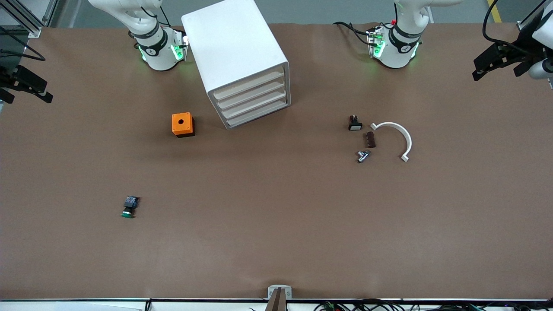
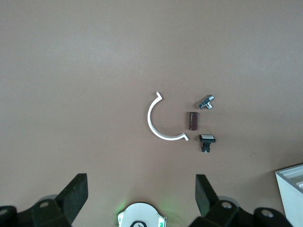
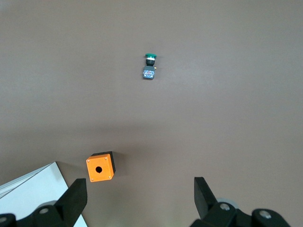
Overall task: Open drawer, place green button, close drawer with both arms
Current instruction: 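Reach the left gripper to the white cabinet's drawer front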
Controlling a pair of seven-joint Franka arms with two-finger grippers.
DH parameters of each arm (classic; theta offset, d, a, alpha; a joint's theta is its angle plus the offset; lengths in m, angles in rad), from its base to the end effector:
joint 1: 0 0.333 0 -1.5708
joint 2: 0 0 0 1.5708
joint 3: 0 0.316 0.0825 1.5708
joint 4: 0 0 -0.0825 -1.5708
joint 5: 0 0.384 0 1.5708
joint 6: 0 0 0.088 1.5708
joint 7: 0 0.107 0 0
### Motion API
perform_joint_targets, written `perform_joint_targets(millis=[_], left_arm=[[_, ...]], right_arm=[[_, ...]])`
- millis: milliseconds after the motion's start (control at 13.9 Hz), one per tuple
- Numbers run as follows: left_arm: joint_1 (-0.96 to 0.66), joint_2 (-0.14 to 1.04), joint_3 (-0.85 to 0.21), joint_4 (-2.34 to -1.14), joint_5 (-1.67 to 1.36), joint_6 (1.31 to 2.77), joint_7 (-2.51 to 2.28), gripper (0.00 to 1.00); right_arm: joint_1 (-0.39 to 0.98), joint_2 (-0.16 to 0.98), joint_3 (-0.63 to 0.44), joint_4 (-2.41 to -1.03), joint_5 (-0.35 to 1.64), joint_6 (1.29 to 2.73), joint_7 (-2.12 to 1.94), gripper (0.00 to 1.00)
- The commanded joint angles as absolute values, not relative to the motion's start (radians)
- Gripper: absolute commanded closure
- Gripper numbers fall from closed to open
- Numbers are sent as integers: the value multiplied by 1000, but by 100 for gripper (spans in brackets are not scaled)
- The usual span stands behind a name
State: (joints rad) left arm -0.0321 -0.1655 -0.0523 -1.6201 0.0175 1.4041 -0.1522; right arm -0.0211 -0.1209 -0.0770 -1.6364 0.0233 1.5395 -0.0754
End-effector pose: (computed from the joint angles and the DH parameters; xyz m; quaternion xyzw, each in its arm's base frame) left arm 0.4820 -0.0413 0.6733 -0.9990 -0.0356 0.0236 0.0159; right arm 0.5108 -0.0504 0.6552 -0.9997 0.0106 -0.0132 0.0152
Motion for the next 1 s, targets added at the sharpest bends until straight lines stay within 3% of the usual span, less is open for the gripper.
perform_joint_targets(millis=[0,215,574,933], left_arm=[[-26,-156,-57,-1595,29,1376,-144,0],[-26,-150,-57,-1588,31,1378,-155,0],[-31,-20,-60,-1575,26,1384,-158,0],[-57,60,-99,-1649,-14,1520,-343,0]], right_arm=[[-41,-147,-71,-1664,35,1552,-100,0],[-41,-147,-71,-1664,35,1551,-100,0],[-41,-147,-71,-1664,35,1548,-100,0],[-49,-143,-71,-1648,34,1539,-98,0]])
